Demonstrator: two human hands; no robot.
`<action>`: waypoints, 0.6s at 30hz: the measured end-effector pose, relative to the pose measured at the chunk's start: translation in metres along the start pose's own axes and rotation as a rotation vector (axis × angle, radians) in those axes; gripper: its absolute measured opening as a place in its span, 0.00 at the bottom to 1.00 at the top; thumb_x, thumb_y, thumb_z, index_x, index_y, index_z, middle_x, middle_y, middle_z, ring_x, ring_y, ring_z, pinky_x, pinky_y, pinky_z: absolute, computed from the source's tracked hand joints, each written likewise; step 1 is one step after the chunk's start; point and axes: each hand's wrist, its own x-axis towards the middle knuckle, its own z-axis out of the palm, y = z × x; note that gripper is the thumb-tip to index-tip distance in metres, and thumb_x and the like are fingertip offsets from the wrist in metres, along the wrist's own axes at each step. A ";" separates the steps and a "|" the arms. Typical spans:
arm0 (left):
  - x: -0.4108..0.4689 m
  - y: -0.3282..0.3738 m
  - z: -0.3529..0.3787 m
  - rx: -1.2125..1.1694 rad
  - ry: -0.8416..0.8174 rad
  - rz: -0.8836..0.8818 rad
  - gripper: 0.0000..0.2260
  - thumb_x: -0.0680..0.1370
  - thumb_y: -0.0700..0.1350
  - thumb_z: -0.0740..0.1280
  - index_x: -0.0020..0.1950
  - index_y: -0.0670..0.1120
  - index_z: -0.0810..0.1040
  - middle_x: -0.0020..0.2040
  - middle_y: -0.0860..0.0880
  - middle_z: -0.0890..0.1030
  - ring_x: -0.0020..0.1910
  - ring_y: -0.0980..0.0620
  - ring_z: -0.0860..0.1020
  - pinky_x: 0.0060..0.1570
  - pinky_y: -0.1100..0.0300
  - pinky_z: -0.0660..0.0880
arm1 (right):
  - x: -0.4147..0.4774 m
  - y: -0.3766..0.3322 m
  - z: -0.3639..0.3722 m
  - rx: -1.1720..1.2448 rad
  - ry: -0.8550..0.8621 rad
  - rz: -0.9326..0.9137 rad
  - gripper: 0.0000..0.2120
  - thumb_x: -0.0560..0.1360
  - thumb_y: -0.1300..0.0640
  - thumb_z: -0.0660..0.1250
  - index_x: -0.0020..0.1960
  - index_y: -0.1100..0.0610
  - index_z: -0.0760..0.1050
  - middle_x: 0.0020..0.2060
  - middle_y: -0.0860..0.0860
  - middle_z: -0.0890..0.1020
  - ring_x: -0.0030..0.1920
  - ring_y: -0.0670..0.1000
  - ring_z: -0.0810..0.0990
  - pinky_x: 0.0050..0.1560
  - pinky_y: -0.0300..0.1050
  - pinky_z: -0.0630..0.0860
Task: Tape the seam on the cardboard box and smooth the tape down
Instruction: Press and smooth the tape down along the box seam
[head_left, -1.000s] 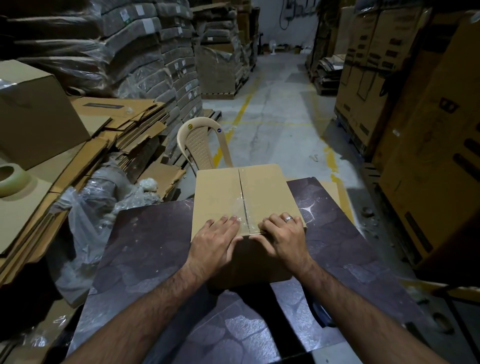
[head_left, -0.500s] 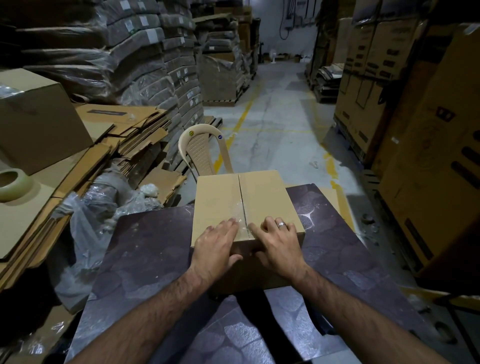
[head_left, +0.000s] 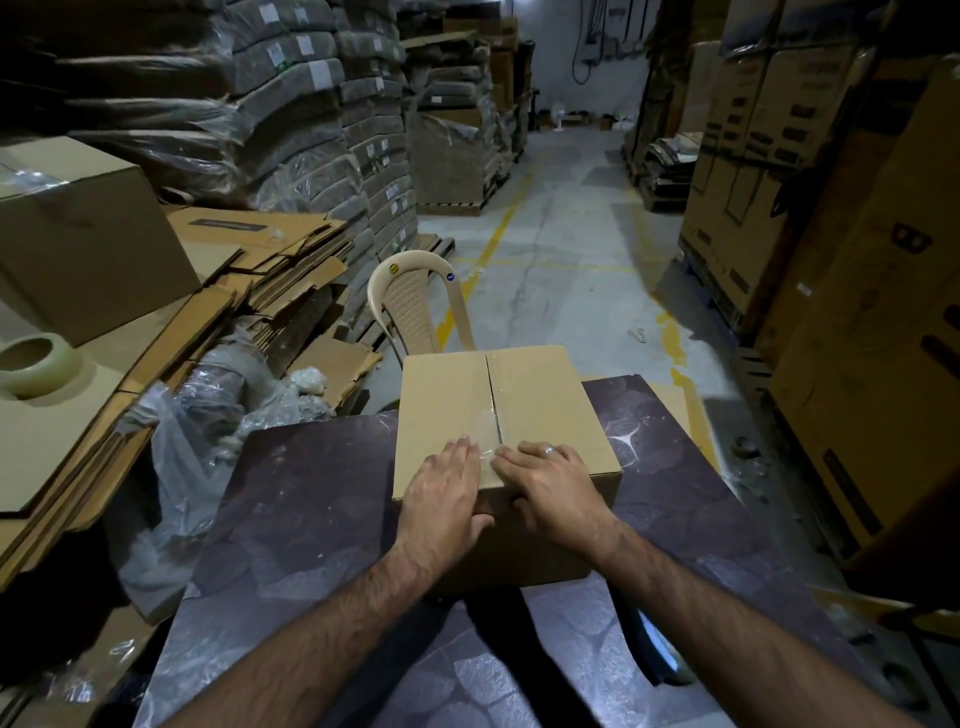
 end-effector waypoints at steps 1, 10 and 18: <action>0.000 -0.001 -0.001 0.002 -0.005 0.005 0.40 0.76 0.59 0.65 0.78 0.42 0.49 0.79 0.43 0.53 0.78 0.46 0.53 0.76 0.53 0.50 | 0.009 0.000 -0.004 -0.035 -0.077 0.000 0.33 0.72 0.56 0.69 0.74 0.53 0.60 0.75 0.48 0.63 0.73 0.54 0.63 0.66 0.55 0.63; 0.000 -0.004 -0.001 -0.007 -0.004 0.030 0.40 0.77 0.59 0.64 0.78 0.42 0.47 0.79 0.42 0.52 0.78 0.46 0.52 0.76 0.53 0.49 | 0.021 -0.003 -0.007 -0.156 -0.223 0.032 0.45 0.70 0.50 0.71 0.77 0.56 0.48 0.78 0.51 0.51 0.76 0.56 0.54 0.70 0.58 0.59; 0.000 -0.002 -0.003 0.014 -0.031 0.022 0.40 0.77 0.59 0.64 0.78 0.42 0.47 0.79 0.42 0.53 0.78 0.45 0.52 0.76 0.52 0.50 | 0.012 -0.001 -0.017 -0.080 -0.228 0.018 0.37 0.72 0.56 0.69 0.76 0.50 0.56 0.77 0.46 0.57 0.71 0.55 0.62 0.66 0.54 0.65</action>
